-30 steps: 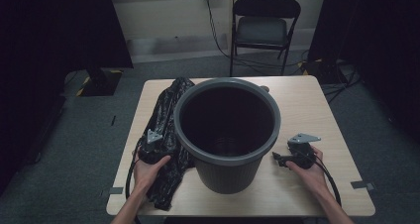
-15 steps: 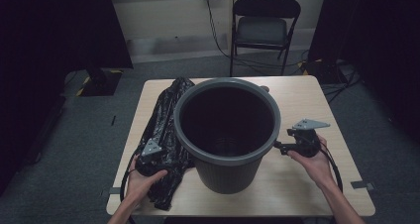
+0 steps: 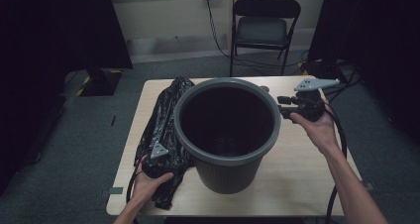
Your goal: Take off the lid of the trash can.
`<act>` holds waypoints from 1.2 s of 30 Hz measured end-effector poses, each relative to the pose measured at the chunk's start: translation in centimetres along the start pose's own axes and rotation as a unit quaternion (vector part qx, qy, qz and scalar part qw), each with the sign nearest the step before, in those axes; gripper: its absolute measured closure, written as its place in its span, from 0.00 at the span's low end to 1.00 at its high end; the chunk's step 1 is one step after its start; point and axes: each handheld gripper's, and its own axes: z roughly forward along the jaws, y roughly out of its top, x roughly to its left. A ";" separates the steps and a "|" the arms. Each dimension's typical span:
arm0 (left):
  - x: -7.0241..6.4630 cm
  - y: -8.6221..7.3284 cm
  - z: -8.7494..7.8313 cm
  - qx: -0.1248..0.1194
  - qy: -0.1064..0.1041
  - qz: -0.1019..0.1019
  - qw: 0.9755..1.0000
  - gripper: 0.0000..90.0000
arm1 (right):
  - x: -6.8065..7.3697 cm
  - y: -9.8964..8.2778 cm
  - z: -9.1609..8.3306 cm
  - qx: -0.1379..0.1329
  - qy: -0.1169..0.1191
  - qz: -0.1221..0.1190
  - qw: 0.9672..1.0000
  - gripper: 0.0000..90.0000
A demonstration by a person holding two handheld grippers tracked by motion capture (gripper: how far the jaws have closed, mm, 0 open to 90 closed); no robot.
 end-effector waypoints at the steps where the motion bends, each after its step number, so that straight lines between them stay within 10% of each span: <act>1: 0.0 0.0 0.0 0.000 0.000 0.000 1.000 0.23 | 0.0 0.7 -0.1 0.000 0.003 -0.002 1.000 0.66; 11: 0.0 0.0 0.1 -0.003 -0.001 0.001 1.000 0.22 | 0.3 5.2 0.2 -0.030 -0.010 -0.021 0.999 0.70; 21: 0.0 0.1 0.1 -0.003 -0.001 0.001 1.000 0.22 | 1.6 9.3 -0.5 -0.040 0.044 -0.059 0.996 0.72; 32: 0.1 0.1 0.1 -0.001 -0.002 0.004 1.000 0.21 | 4.4 11.6 1.8 0.071 0.077 -0.125 0.987 0.71; 36: 0.1 0.1 0.2 -0.001 -0.002 0.004 1.000 0.21 | 4.5 13.0 3.1 0.113 0.053 -0.139 0.982 0.69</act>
